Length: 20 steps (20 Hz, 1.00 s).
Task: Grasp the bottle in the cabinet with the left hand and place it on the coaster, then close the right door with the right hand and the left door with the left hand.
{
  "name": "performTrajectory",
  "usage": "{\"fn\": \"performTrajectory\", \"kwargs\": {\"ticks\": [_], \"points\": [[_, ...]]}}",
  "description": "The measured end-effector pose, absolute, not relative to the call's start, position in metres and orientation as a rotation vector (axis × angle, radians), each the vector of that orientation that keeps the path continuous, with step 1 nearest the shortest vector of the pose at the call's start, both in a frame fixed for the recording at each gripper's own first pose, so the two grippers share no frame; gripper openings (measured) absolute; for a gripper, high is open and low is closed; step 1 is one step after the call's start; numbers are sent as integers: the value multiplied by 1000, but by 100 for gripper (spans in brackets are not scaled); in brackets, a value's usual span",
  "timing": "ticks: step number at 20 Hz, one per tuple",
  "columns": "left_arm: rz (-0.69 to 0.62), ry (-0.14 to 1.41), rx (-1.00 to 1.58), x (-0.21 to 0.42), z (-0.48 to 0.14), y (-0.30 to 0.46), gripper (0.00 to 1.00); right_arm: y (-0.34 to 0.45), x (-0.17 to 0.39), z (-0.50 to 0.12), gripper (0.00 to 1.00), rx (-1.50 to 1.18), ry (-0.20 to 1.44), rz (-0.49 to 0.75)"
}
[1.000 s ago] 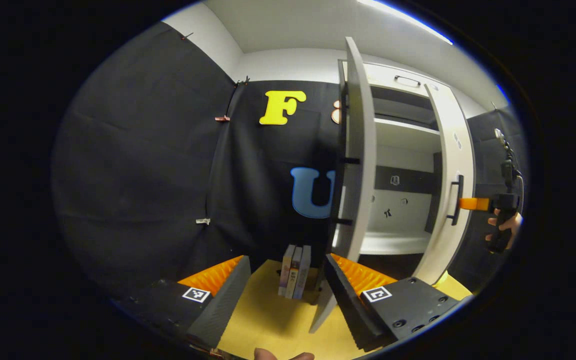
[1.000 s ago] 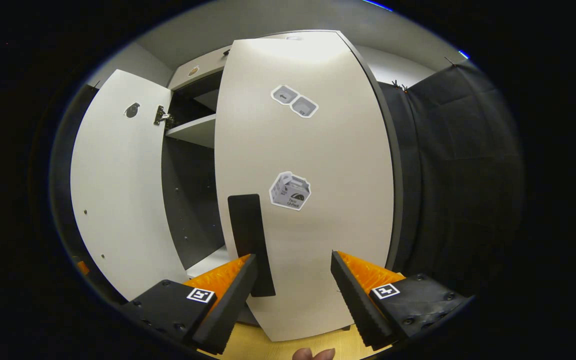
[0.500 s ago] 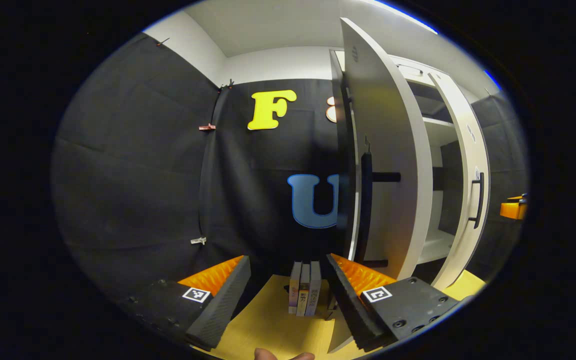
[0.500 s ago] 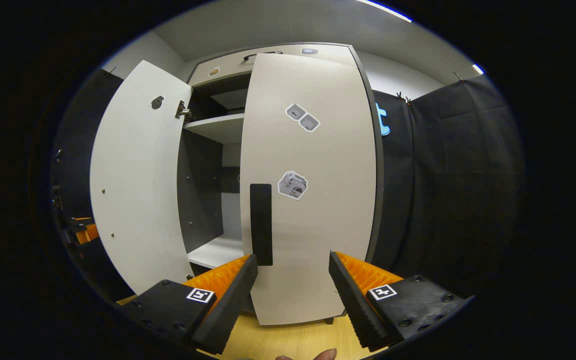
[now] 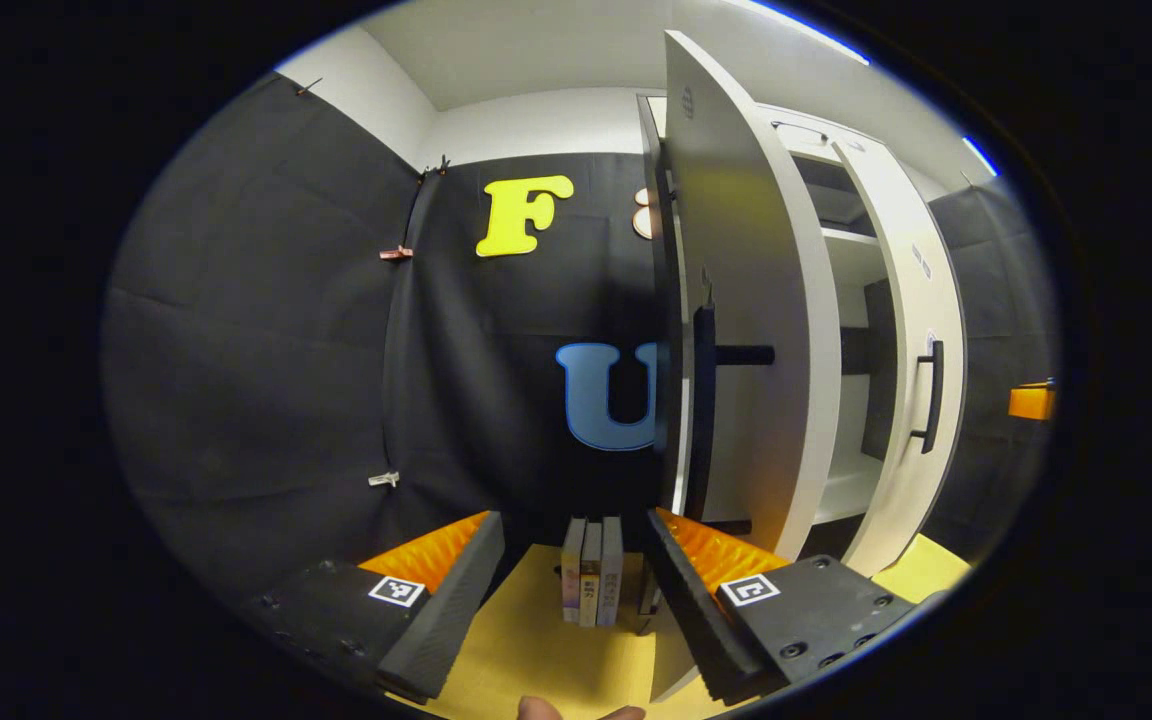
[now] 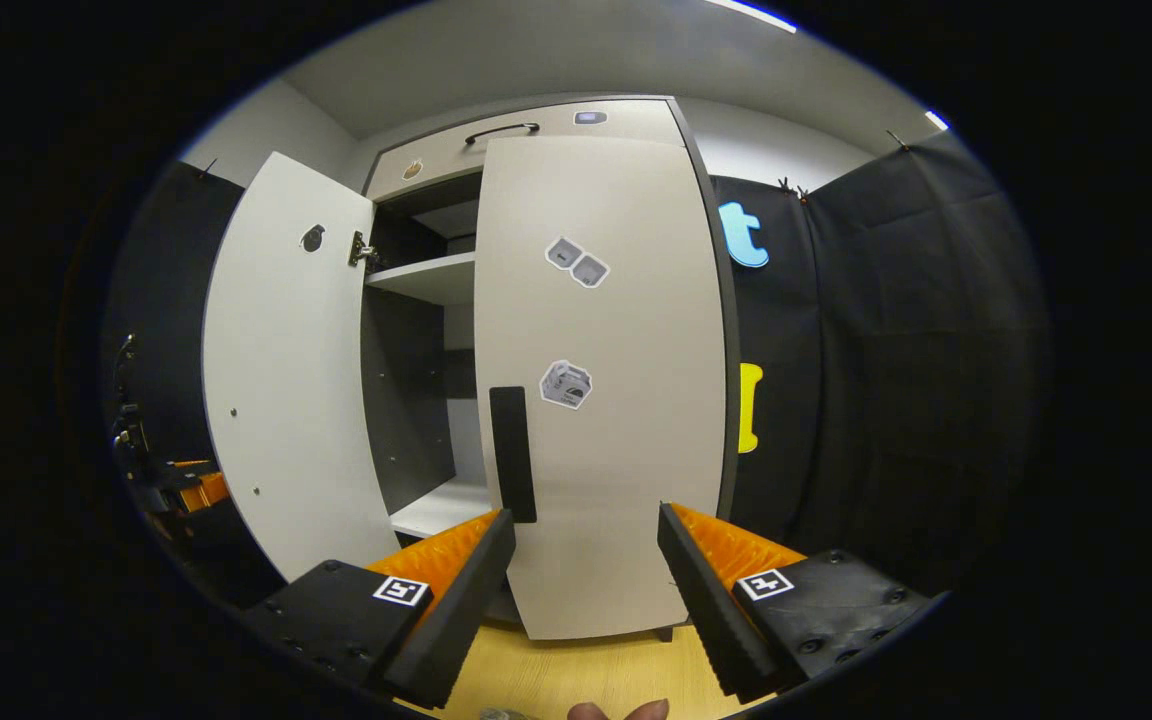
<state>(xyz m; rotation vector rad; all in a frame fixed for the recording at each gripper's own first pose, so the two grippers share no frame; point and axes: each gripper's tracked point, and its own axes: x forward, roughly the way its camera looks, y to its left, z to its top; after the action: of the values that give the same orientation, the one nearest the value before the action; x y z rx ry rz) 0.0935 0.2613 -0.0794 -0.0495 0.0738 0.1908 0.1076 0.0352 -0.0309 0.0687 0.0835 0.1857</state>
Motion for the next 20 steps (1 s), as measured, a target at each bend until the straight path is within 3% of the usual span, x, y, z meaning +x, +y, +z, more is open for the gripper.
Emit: {"fn": "performTrajectory", "kwargs": {"ticks": [7,8,9,12,13,17,20], "points": [[109,83,-44,96,-77,202,93,24,87,-30,96,87,88,201],[94,83,-44,97,-77,192,89,22,85,-30,96,86,87,200],[79,85,-44,99,-77,183,93,18,83,-30,96,81,87,197],[41,92,-54,108,-77,160,93,6,79,-34,96,71,93,188],[32,95,-59,112,-77,152,89,3,78,-35,96,75,94,186],[-15,102,-85,130,-75,116,97,-13,81,-33,96,85,88,169],[-44,112,-90,146,-78,90,89,-26,80,-34,96,74,88,158]]}}
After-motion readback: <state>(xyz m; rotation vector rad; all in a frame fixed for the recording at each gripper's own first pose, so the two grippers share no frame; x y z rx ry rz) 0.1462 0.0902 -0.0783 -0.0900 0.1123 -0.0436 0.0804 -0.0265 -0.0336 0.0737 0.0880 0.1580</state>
